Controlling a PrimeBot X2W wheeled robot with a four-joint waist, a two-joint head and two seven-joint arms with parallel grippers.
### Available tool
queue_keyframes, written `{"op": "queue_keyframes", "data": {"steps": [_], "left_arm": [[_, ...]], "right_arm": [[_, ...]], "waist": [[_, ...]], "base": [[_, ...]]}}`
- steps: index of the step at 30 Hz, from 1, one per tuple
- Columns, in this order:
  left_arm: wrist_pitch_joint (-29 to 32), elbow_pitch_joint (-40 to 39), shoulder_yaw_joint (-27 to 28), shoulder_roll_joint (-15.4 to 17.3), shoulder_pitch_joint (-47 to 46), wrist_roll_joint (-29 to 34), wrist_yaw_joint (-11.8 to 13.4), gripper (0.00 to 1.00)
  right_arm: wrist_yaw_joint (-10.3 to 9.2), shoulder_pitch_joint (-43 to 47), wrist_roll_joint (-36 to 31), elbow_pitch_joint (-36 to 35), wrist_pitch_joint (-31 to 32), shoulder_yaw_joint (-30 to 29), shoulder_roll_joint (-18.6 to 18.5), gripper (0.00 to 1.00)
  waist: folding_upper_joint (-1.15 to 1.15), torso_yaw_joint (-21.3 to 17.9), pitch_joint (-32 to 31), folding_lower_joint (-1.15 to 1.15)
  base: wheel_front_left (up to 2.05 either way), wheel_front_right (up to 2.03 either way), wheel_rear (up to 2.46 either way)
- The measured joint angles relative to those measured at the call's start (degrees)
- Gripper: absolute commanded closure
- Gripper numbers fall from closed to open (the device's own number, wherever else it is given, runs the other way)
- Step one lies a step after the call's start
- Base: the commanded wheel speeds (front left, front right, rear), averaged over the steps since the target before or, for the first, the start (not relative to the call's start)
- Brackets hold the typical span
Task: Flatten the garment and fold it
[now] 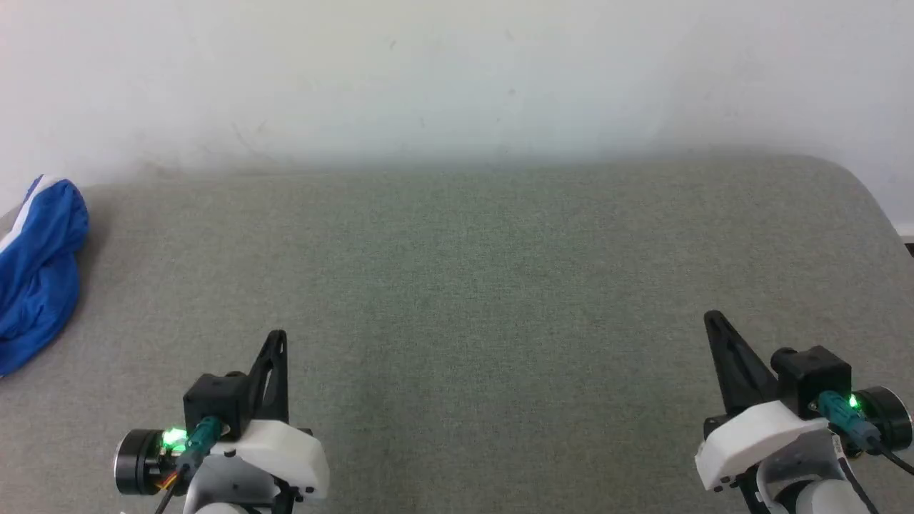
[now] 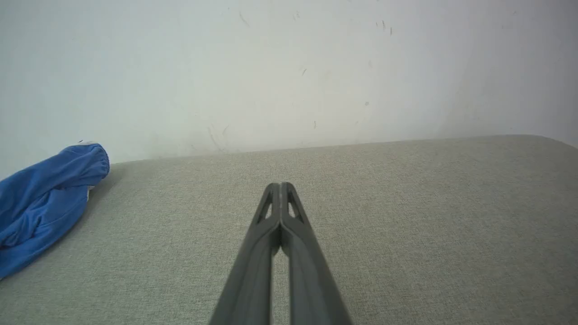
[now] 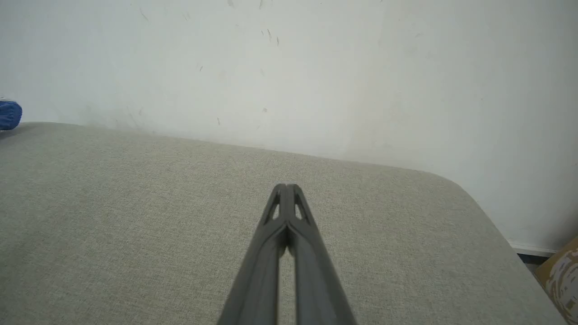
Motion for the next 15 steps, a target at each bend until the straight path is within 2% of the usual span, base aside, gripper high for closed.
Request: {"op": "queue_keyframes", "data": {"steps": [15], "left_arm": [[0.00, 0.00, 0.00, 0.00, 0.00, 0.00, 0.00, 1.00]], "right_arm": [[0.00, 0.00, 0.00, 0.00, 0.00, 0.00, 0.00, 1.00]], "waist": [[0.00, 0.00, 0.00, 0.00]], "base": [[0.00, 0.00, 0.00]]}}
